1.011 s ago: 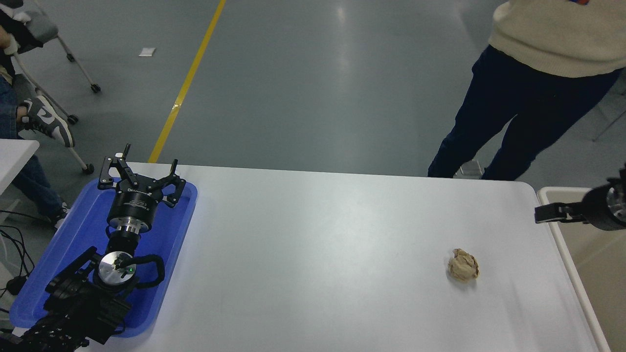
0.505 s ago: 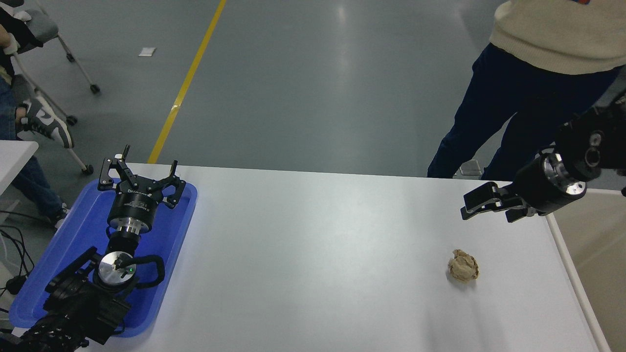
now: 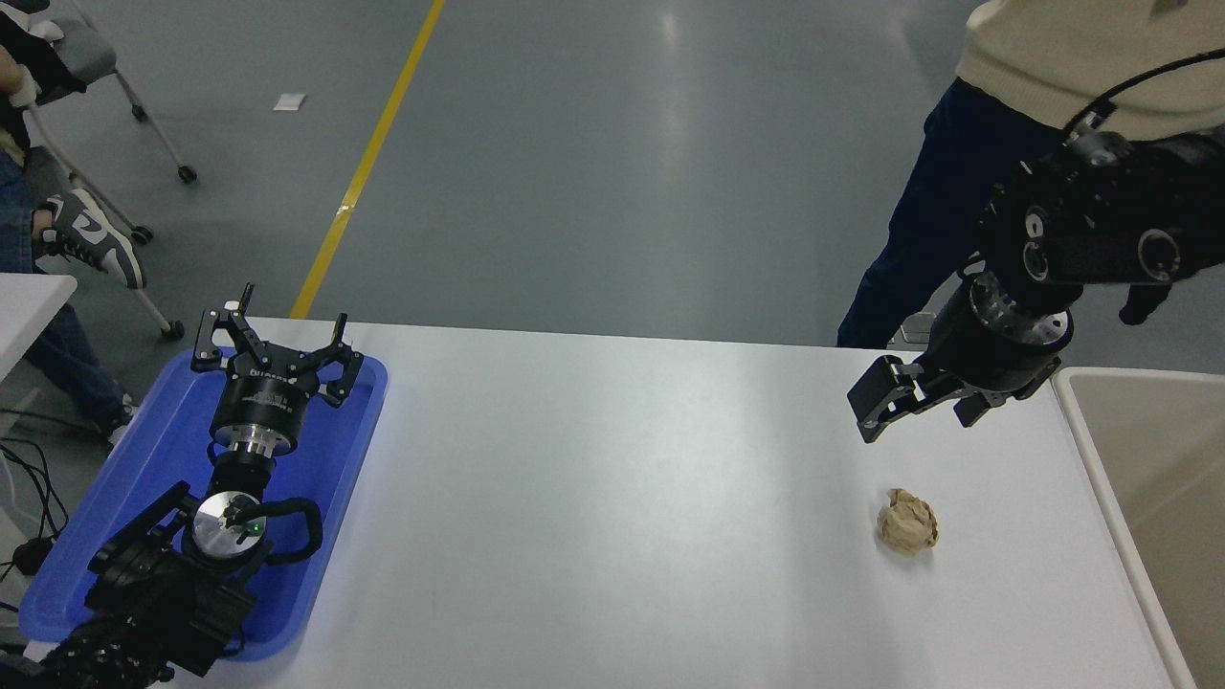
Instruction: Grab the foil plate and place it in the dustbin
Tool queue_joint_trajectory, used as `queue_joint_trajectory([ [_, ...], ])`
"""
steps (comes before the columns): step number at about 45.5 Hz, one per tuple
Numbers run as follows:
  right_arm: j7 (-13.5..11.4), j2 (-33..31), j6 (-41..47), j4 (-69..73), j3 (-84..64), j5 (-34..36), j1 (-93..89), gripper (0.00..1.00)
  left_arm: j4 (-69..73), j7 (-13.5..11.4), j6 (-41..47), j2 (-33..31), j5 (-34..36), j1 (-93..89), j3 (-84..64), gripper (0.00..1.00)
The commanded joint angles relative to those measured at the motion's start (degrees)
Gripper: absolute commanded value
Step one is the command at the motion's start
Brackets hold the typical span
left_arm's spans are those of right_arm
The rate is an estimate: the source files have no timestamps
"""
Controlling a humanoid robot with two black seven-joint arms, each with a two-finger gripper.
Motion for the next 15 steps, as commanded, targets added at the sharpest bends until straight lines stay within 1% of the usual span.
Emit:
queue_joint_trajectory([
  [1,0.03,3.4,1.8,1.69,-3.15,5.34,3.6,1.0,0.01,0.0,0.0,0.01,0.0,0.0,-0.02,1.0],
  [9,0.29,3.4,3.03,1.86,-3.67,9.29,3.86,1.0,0.01,-0.09,0.09,0.01,-0.08,0.09,-0.02,1.0],
  [15,0.47,4.1,3.12,1.95,-3.85,9.83,3.95,1.0,0.01,-0.09,0.09,0.01,-0.08,0.09,-0.02,1.0],
])
